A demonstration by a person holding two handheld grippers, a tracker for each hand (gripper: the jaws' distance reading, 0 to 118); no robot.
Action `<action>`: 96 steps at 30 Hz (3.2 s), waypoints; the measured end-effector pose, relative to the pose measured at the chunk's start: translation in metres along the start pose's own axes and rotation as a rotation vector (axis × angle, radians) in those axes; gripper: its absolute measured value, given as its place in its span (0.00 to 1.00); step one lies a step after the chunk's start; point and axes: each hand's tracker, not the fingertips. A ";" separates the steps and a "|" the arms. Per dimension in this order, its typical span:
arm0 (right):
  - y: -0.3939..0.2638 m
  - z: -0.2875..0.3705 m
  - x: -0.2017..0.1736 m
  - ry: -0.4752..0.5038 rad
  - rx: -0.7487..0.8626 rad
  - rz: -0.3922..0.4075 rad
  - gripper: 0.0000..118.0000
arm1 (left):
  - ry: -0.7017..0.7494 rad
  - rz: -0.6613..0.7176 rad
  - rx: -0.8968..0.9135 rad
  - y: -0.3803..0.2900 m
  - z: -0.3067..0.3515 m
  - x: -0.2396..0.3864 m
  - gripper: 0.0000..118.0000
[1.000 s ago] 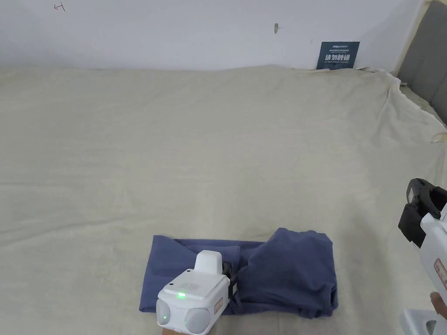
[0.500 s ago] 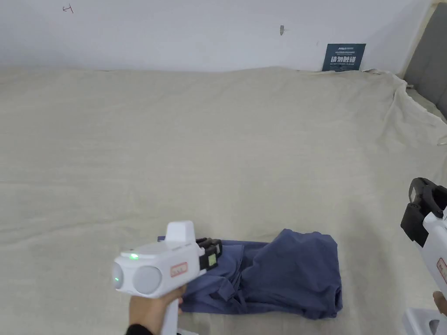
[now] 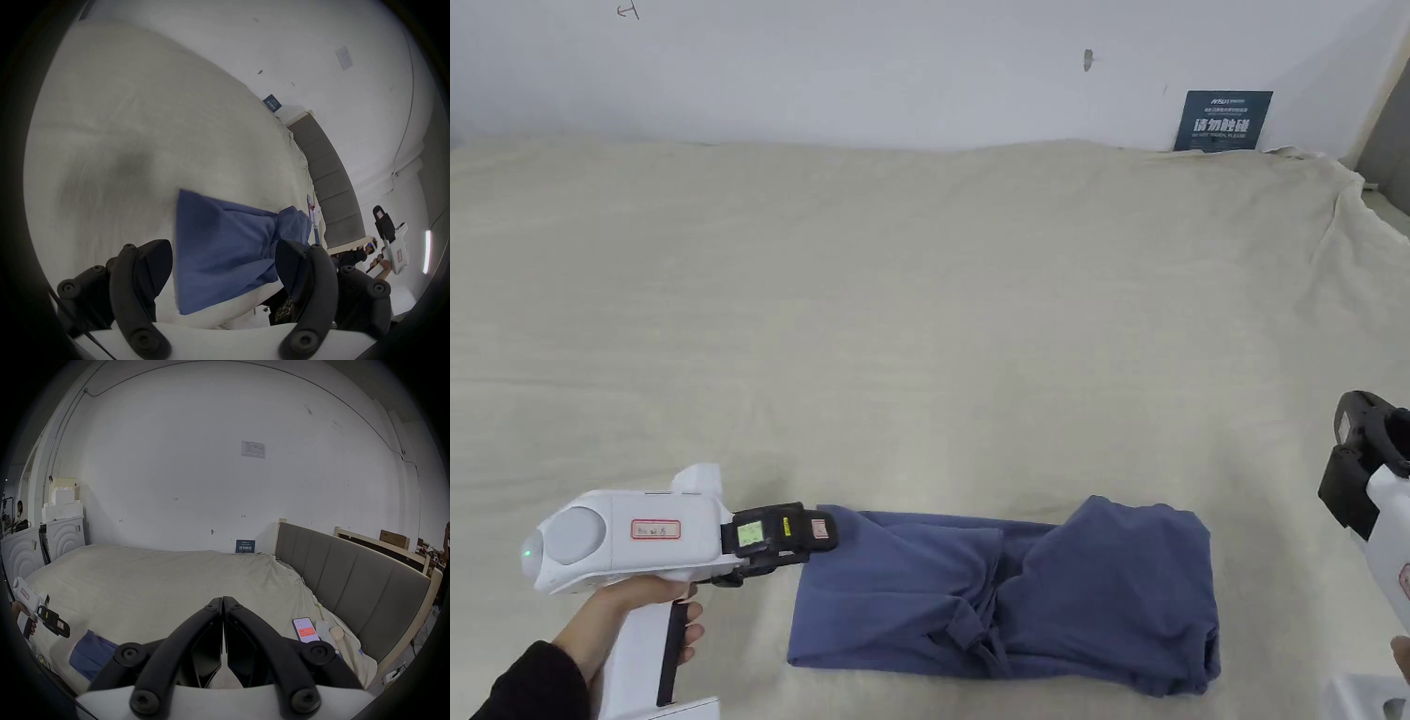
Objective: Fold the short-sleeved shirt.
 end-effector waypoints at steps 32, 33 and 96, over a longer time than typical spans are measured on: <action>-0.001 -0.008 -0.001 -0.002 -0.026 0.015 0.00 | 0.053 -0.085 -0.062 -0.012 -0.034 -0.007 0.06; 0.000 -0.007 -0.002 0.000 -0.023 0.015 0.00 | 0.048 -0.069 -0.063 -0.011 -0.027 -0.007 0.06; -0.007 0.014 0.033 -0.014 0.010 -0.042 0.00 | 0.225 -0.460 0.221 -0.046 -0.084 0.216 0.62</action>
